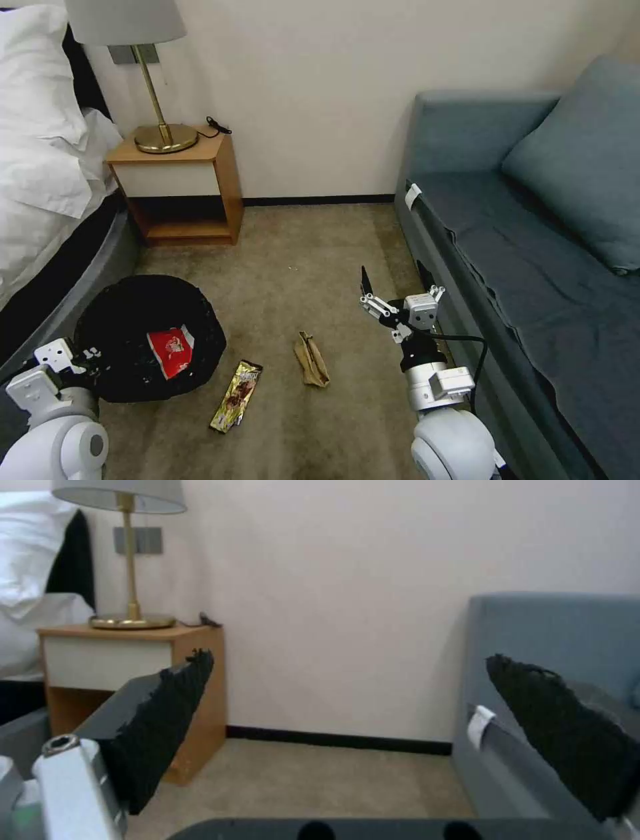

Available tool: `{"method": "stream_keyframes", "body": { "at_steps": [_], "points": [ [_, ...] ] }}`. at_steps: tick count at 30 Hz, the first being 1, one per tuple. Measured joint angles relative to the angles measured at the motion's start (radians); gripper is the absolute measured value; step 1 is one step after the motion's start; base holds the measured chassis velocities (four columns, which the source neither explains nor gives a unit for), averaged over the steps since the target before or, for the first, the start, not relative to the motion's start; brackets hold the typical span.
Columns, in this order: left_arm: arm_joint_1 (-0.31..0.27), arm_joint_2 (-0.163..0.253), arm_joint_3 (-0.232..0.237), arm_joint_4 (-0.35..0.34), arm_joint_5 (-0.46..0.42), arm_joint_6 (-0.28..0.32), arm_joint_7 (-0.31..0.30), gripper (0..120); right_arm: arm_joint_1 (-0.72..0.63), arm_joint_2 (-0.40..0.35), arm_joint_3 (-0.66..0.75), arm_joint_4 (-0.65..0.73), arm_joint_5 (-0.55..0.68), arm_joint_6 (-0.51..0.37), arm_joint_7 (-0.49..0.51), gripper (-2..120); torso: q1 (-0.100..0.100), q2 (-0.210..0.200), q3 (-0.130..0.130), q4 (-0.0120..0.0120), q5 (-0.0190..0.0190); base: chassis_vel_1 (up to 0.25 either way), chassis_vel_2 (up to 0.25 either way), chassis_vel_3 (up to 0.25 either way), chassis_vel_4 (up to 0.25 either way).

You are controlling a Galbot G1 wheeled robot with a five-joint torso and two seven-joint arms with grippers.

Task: Pick up the trash bin, then pick up the garbage on the floor and place it into the trash bin.

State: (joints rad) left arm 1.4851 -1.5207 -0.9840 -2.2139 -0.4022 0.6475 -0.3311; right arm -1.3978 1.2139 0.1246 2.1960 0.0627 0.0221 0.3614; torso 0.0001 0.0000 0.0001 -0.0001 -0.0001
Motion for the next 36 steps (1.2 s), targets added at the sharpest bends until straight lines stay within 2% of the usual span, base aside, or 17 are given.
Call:
{"method": "stream_keyframes", "body": {
  "at_steps": [4,8,10,12,13,15,17,19,20,22,23,26,29,32,36],
  "points": [
    [-0.001,0.001,-0.001,0.008,0.001,0.0,-0.001,3,0.068,-0.024,-0.057,-0.036,0.037,-0.024,-0.002,100,0.0,0.0,0.0,-0.0001,0.0001,0.0,0.0,0.0,0.0],
    [-0.002,0.004,0.0,0.021,0.005,-0.004,-0.001,3,0.242,-0.065,-0.138,-0.117,0.149,-0.102,0.003,100,0.0,0.0,0.0,0.0005,0.0001,0.0,0.0,0.0,0.0],
    [-0.002,0.004,0.0,0.023,0.005,-0.005,-0.001,3,0.284,-0.074,-0.161,-0.144,0.186,-0.122,0.003,100,0.0,0.0,0.0,0.0004,0.0,0.0,0.0,0.0,0.0],
    [0.0,0.008,0.0,0.029,0.009,-0.006,0.0,3,0.396,-0.09,-0.235,-0.222,0.306,-0.192,0.033,100,0.0,0.0,0.0,0.0,0.0,0.0,0.0,0.0,0.0],
    [0.0,0.008,0.0,0.029,0.009,-0.006,0.0,3,0.396,-0.09,-0.235,-0.222,0.306,-0.192,0.033,100,0.0,0.0,0.0,0.0,0.0,0.0,0.0,0.0,0.0],
    [0.003,0.011,-0.005,0.036,0.015,-0.008,-0.001,3,0.5,-0.097,-0.312,-0.303,0.417,-0.263,0.066,100,0.0,0.0,0.0,0.0002,0.0,0.0,0.0,0.0,0.0],
    [0.004,0.012,-0.007,0.037,0.019,-0.008,-0.001,3,0.538,-0.098,-0.337,-0.332,0.449,-0.294,0.073,100,0.0,0.0,0.0,0.0003,0.0001,0.0,0.0,0.0,0.0],
    [0.006,0.015,-0.009,0.04,0.024,-0.009,-0.001,3,0.623,-0.097,-0.387,-0.392,0.535,-0.384,0.084,100,0.0,0.0,0.0,0.0002,-0.0002,0.0,0.0,0.0,0.0],
    [0.008,0.018,-0.009,0.042,0.025,-0.009,0.0,3,0.672,-0.09,-0.424,-0.435,0.612,-0.45,0.095,100,0.0,0.0,0.0,0.0001,-0.0001,0.0,0.0,0.0,0.0],
    [0.01,0.022,-0.009,0.044,0.025,-0.011,0.0,3,0.744,-0.072,-0.478,-0.516,0.696,-0.523,0.106,100,0.0,0.0,0.0,0.0002,-0.0001,0.0,0.0,0.0,0.0],
    [0.01,0.022,-0.009,0.044,0.025,-0.011,0.0,3,0.744,-0.072,-0.478,-0.516,0.696,-0.523,0.106,100,0.0,0.0,0.0,0.0002,-0.0001,0.0,0.0,0.0,0.0],
    [0.013,0.026,-0.009,0.047,0.026,-0.015,-0.001,3,0.813,-0.038,-0.536,-0.636,0.776,-0.603,0.097,100,0.0,0.0,0.0,0.0004,0.0001,0.0,0.0,0.0,0.0],
    [0.014,0.026,-0.009,0.05,0.029,-0.017,0.0,3,0.838,-0.016,-0.572,-0.713,0.788,-0.642,0.074,100,0.0,0.0,0.0,0.0003,-0.0001,0.0,0.0,0.0,0.0],
    [0.016,0.022,-0.007,0.051,0.039,-0.02,0.001,3,0.848,-0.001,-0.619,-0.796,0.738,-0.666,0.014,100,0.0,0.0,0.0,0.0001,-0.0001,0.0,0.0,0.0,0.0],
    [0.018,0.023,-0.006,0.051,0.044,-0.02,0.002,3,0.851,0.008,-0.664,-0.868,0.677,-0.659,-0.043,100,0.0,0.0,0.0,0.0001,-0.0001,0.0,0.0,0.0,0.0]
  ]
}}
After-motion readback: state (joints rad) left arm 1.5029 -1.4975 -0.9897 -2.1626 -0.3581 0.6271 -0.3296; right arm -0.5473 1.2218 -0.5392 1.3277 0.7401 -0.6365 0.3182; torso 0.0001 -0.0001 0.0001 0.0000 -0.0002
